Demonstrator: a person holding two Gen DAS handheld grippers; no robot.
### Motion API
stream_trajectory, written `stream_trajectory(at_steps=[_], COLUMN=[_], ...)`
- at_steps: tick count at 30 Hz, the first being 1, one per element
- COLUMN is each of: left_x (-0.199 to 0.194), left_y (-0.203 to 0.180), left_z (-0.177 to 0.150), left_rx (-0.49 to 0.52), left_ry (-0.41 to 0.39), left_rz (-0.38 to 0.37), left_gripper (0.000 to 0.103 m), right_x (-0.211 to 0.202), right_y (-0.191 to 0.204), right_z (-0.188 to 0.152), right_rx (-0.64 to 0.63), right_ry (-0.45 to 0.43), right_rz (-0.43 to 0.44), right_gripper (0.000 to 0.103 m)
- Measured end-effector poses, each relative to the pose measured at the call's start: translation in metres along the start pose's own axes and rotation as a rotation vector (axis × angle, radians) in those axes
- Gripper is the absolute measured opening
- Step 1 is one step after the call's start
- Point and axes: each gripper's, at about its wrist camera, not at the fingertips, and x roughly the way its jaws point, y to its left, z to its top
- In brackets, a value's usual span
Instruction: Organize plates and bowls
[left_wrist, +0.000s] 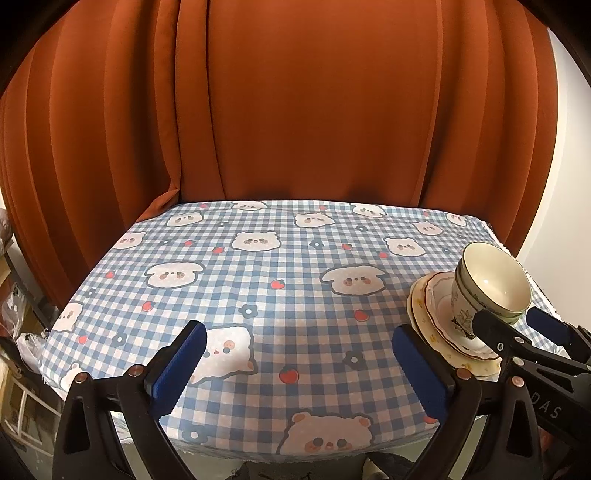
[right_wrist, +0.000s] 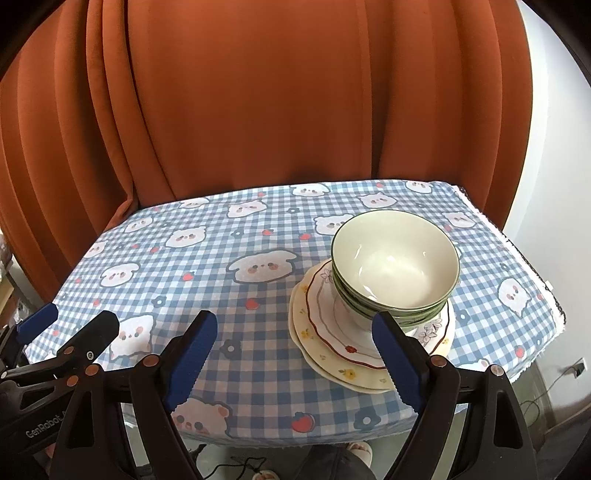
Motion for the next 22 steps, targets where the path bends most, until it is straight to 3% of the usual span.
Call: stream_trajectory(at_steps=[22], left_x=[-0.0005], left_y=[-0.0001], left_z=[-0.0014], left_rx=[0.019], left_ry=[0.003], left_rz=[-0.025], left_gripper=[0.103], right_x=[-0.0021], right_y=[0.0024], right_z=[-0.002], right_rx=[0.009], right_ry=[0.001], right_rz=[-0.024], right_gripper=[0.088])
